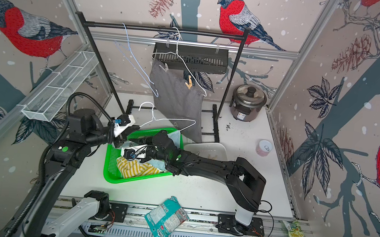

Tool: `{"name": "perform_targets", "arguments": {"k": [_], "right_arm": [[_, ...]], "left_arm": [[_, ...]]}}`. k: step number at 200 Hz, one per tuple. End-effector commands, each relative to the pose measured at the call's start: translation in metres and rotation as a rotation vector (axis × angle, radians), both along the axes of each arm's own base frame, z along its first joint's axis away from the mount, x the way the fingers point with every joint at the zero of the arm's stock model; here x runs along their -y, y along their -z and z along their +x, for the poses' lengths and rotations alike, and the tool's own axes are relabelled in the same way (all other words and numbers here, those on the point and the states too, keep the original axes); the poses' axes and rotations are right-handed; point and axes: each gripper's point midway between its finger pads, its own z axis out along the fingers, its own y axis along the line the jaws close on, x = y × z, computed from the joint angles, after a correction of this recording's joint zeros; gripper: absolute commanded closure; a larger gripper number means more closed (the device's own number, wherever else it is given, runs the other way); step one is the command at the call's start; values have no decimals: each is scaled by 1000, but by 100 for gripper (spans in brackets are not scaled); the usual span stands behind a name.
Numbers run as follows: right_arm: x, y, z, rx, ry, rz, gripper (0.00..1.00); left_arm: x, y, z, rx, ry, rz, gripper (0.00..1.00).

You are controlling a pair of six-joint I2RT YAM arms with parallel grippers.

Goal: Remove the clothespins securing towels to the hanger
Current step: Remove the clothespin from the hanger.

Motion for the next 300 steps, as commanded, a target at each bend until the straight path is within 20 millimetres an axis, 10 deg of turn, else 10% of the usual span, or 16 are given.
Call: {"name": "perform_targets", "arguments": {"k": [1,167,300], "right_arm": [[-3,-9,-3,18,-13,26,65],[5,-27,-8,15,-19,54,91],[45,-57,-29,-116,8,109,91]], "left_arm": [[3,-7,-1,35,26,-5,100],[2,-6,-1,37,17,-2,100],[0,-4,2,39,1,0,100]]}}
